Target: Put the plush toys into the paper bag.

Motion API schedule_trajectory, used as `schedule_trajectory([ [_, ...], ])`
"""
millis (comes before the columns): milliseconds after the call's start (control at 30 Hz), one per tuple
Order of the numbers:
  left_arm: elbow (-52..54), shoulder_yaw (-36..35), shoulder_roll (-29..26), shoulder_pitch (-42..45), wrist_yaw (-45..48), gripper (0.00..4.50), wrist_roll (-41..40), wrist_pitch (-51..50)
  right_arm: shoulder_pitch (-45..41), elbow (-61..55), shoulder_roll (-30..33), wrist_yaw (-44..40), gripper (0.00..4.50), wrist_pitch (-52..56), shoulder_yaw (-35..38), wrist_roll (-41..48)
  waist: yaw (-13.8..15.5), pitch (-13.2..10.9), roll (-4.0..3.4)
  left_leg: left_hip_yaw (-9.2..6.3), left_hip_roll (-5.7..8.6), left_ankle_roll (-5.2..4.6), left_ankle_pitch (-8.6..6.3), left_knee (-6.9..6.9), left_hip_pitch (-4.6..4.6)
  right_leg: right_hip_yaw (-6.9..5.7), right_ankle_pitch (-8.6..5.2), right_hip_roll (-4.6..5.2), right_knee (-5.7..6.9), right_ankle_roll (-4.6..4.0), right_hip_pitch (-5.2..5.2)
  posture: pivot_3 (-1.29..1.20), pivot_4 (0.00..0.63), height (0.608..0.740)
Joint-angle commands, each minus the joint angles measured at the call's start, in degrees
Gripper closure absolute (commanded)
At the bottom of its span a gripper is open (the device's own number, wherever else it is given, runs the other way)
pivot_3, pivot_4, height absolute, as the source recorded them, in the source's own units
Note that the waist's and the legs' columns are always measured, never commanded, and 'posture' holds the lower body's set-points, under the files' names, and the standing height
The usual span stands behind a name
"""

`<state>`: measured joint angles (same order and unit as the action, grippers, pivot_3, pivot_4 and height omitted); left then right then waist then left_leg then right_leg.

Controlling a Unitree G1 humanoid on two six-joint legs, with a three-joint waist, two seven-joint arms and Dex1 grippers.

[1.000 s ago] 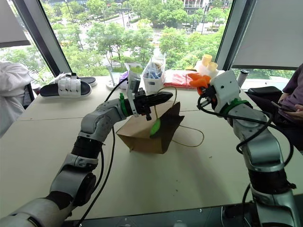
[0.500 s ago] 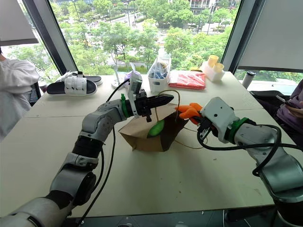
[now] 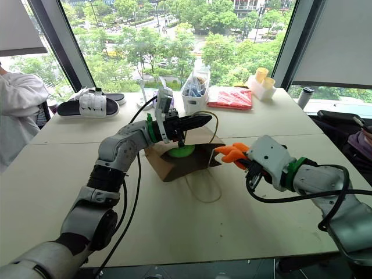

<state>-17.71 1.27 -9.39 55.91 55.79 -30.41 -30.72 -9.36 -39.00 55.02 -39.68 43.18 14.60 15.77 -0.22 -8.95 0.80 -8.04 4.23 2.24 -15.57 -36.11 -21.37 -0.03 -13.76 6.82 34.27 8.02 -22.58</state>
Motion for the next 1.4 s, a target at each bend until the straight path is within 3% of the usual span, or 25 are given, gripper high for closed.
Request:
schedule_trajectory([
  [33, 2.0, -0.3, -0.1, 0.4, 0.1, 4.5, -0.3, 0.3, 1.7, -0.1, 1.2, 0.5, 4.46, 0.4, 6.8, -1.3, 0.4, 0.0, 0.0, 0.0, 0.0, 0.0, 0.0, 0.0, 0.0, 0.0, 0.0, 0.0, -0.01, 0.0, 0.0, 0.0, 0.15, 0.74],
  [167, 1.5, -0.2, 0.3, 0.5, 0.0, 4.5, -0.3, 0.4, 2.7, -1.8, 0.9, -0.9, 4.46, 1.7, 10.1, 1.3, 0.7, 0.0, 0.0, 0.01, -0.01, 0.0, 0.0, 0.01, 0.02, 0.0, 0.0, 0.0, 0.0, -0.01, 0.0, 0.0, 0.15, 0.74],
  [433, 0.6, 0.2, 2.3, 1.3, -0.5, 4.5, -0.1, 0.5, 0.1, -4.7, -0.4, 0.3, 4.46, 2.8, 4.2, 3.9, 0.9, 0.0, 0.0, 0.01, -0.01, 0.0, 0.0, -0.02, 0.01, 0.0, 0.01, 0.0, -0.01, -0.01, 0.03, 0.0, 0.15, 0.74],
  [600, 1.7, 0.0, 3.2, 1.0, -1.0, 4.5, -0.9, -0.5, -4.1, -3.3, -1.1, 0.8, 4.46, 1.0, -3.5, 3.1, 0.8, 0.0, 0.0, 0.01, -0.01, 0.01, 0.0, -0.02, 0.02, 0.0, 0.01, 0.0, -0.01, -0.01, 0.02, 0.0, 0.15, 0.74],
  [733, 2.8, -1.3, 4.3, 1.1, -1.5, 4.5, -3.1, -2.5, -9.8, 2.9, -0.5, -0.2, 4.46, -4.9, -16.6, -4.5, 0.7, 0.0, 0.0, 0.02, -0.01, 0.01, 0.01, -0.02, 0.04, 0.0, 0.01, 0.0, -0.01, -0.01, 0.03, 0.0, 0.15, 0.74],
  [933, 4.6, -2.8, 5.0, 1.3, -2.6, 4.5, -6.0, -4.8, -24.7, 18.4, -7.5, -1.1, 4.46, -13.0, -31.0, -14.7, 0.0, 0.0, 0.0, 0.03, -0.02, 0.44, 0.25, 0.0, 0.02, 0.0, 0.01, -0.01, 0.02, -0.01, -0.04, 0.0, 0.15, 0.74],
  [1200, 4.2, -5.0, 4.6, 2.0, -4.2, 4.5, -7.9, -5.4, -31.6, 29.7, -14.0, -5.0, 4.46, -22.5, -36.0, -20.0, -0.4, 0.0, 0.0, -0.01, 0.0, 0.46, 0.26, 0.05, -0.03, 0.0, 0.02, 0.0, 0.01, -0.01, -0.1, 0.0, 0.15, 0.74],
  [1233, 3.7, -5.3, 4.6, 2.1, -4.5, 4.5, -7.8, -5.1, -31.7, 30.2, -14.0, -5.8, 3.61, -23.0, -36.1, -20.1, -0.4, 0.0, 0.0, -0.01, 0.0, 0.46, 0.26, 0.04, -0.04, 0.0, 0.02, 0.0, 0.0, -0.01, -0.1, 0.0, 0.15, 0.74],
  [1400, 0.1, -7.8, 5.0, 3.1, -6.4, 4.5, -7.7, -3.7, -30.8, 29.8, -13.5, -6.0, 1.1, -24.5, -34.8, -22.4, -0.5, 0.0, 0.0, -0.01, 0.01, 0.48, 0.27, 0.03, -0.01, 0.0, 0.04, 0.0, 0.03, -0.02, -0.09, 0.0, 0.15, 0.74],
])
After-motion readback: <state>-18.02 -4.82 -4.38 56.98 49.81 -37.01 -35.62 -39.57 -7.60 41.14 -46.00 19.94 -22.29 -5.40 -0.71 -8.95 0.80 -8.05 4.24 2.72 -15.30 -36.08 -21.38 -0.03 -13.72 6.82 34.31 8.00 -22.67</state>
